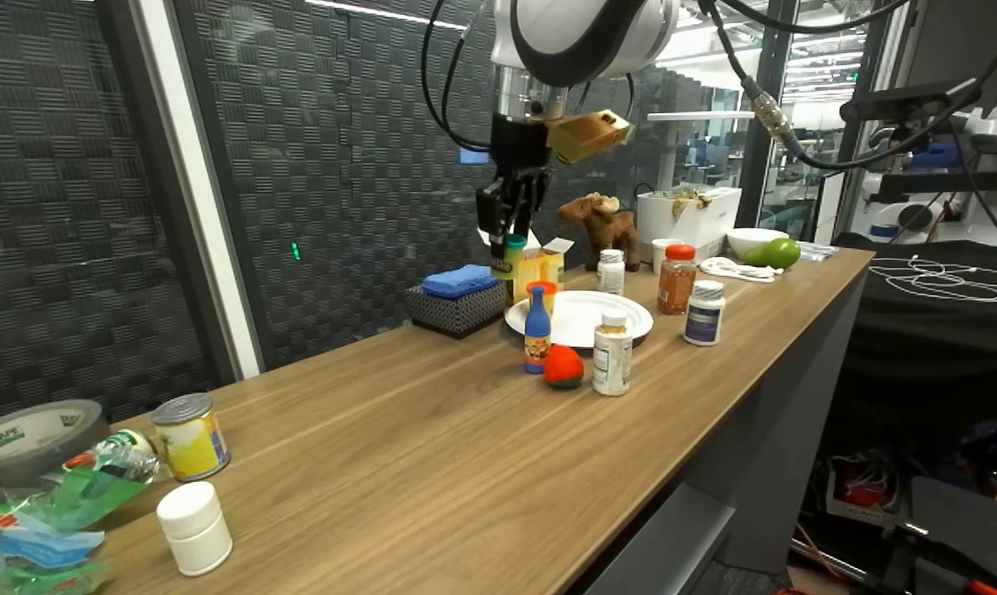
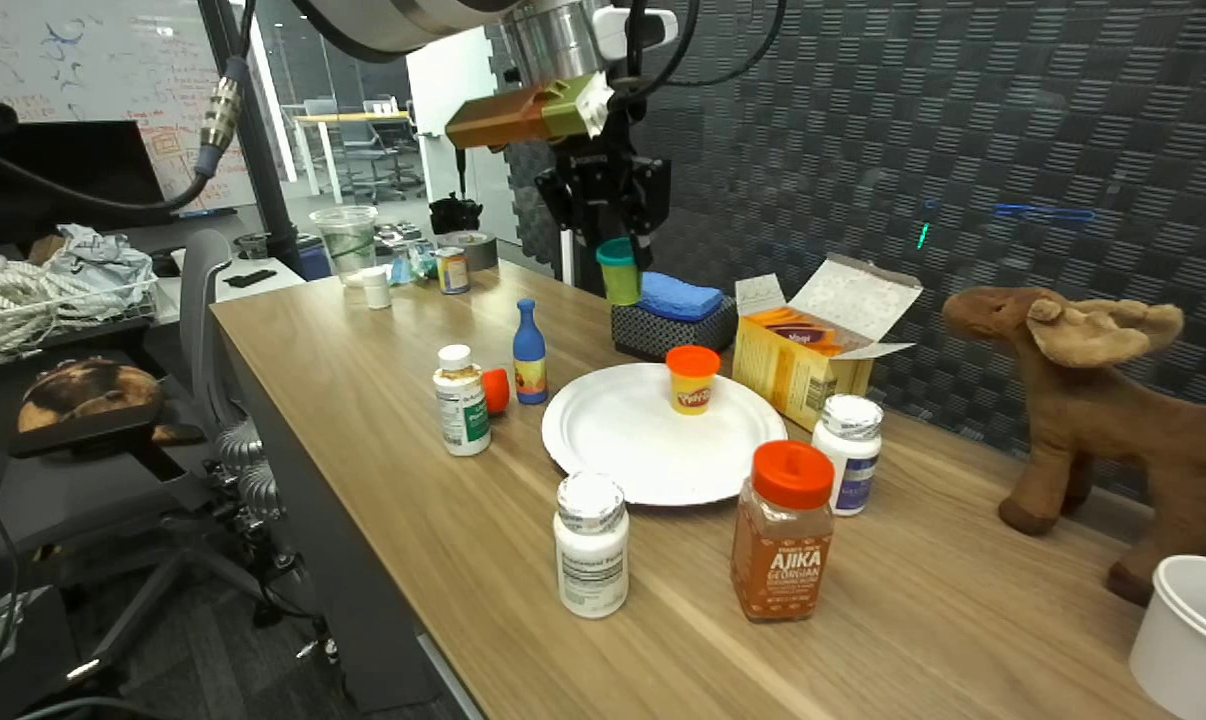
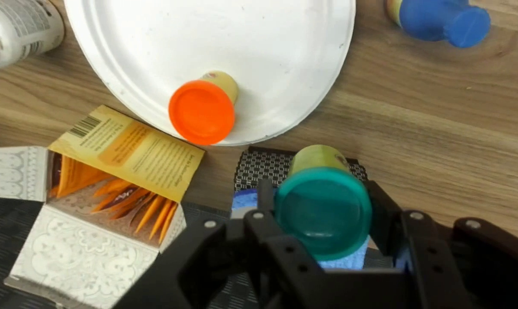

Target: Place the containers and the orange toy on the white plate

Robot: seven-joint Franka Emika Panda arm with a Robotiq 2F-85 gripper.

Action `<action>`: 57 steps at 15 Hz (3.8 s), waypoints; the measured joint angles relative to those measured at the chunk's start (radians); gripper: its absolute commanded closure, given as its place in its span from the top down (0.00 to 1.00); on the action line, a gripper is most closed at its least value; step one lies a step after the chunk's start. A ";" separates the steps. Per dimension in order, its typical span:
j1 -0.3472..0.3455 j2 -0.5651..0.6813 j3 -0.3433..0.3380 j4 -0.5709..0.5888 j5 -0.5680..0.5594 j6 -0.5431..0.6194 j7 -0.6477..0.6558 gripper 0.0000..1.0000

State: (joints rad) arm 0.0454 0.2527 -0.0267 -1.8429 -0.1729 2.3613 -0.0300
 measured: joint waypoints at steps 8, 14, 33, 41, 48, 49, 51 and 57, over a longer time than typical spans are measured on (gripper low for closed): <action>-0.002 0.000 -0.039 -0.048 -0.078 -0.062 0.221 0.28; -0.003 0.001 -0.045 -0.060 -0.053 -0.154 0.366 0.28; -0.003 0.137 -0.062 0.051 0.011 -0.152 0.638 0.28; -0.003 0.181 -0.064 0.098 0.057 -0.149 0.654 0.28; -0.003 0.195 -0.067 0.123 0.057 -0.144 0.657 0.93; -0.002 0.194 -0.067 0.123 0.057 -0.144 0.656 1.00; -0.002 0.189 -0.067 0.123 0.057 -0.144 0.655 1.00; -0.002 0.130 -0.075 0.111 0.052 -0.145 0.653 1.00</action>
State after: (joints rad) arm 0.0431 0.3825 -0.1016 -1.7324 -0.1211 2.2165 0.6235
